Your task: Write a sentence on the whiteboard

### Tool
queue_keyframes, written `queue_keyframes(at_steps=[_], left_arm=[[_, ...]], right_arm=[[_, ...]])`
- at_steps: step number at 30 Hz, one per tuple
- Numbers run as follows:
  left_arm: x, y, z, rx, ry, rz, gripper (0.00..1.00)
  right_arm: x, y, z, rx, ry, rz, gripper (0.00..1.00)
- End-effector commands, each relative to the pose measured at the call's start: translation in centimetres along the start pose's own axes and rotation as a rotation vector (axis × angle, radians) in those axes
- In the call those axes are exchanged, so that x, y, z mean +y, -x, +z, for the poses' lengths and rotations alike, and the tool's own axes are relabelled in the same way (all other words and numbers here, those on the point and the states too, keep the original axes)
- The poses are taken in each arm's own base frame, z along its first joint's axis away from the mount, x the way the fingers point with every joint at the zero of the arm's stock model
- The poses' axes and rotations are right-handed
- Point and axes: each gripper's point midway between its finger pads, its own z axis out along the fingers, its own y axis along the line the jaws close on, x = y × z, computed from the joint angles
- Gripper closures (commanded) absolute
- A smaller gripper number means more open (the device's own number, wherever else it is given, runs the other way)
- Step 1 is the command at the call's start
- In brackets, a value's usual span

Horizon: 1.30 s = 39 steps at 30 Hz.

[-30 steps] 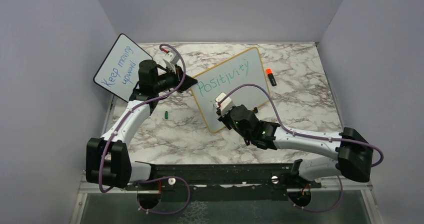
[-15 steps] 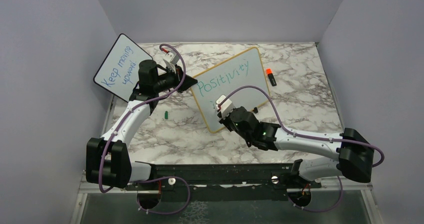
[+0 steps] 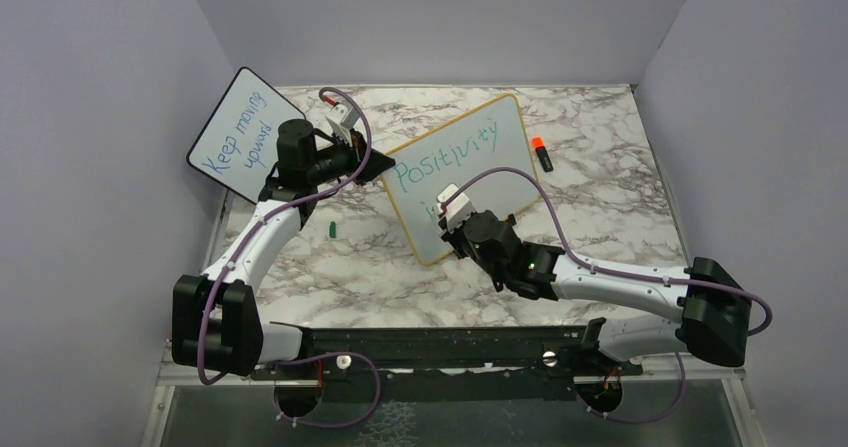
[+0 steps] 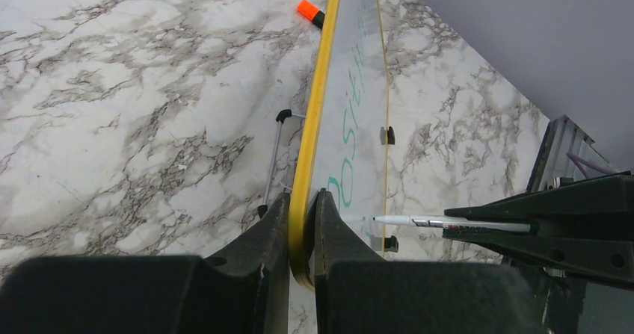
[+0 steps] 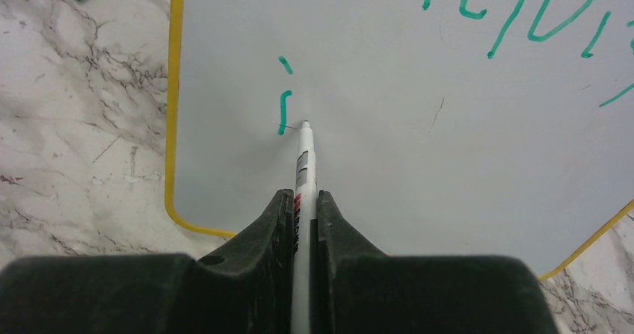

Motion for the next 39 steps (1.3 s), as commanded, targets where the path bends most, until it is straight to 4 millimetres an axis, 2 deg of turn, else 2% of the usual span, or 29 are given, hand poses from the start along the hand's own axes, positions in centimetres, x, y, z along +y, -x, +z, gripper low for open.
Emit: queue_keyframes(at_steps=[1, 11, 19, 29, 39], left_arm=[[1.9, -4.2, 0.2, 0.118, 0.078, -0.034, 1.00], [1.8, -4.1, 0.2, 0.117, 0.076, -0.032, 1.00], [1.8, -4.2, 0.2, 0.118, 0.076, -0.032, 1.00], [1.9, -4.1, 0.2, 0.118, 0.078, -0.031, 1.00], [1.9, -4.3, 0.2, 0.121, 0.080, -0.034, 1.00]], right_arm=[[-0.9, 3.6, -0.2, -0.096, -0.041, 0.047, 1.00], [-0.7, 4.1, 0.5, -0.105, -0.049, 0.045, 1.00], [-0.4, 2.3, 1.0, -0.050, -0.055, 0.025, 1.00], [-0.3, -0.5, 0.4, 0.028, -0.043, 0.001, 1.00], [0.4, -1.6, 0.0, 0.060, -0.001, 0.004, 1.00]])
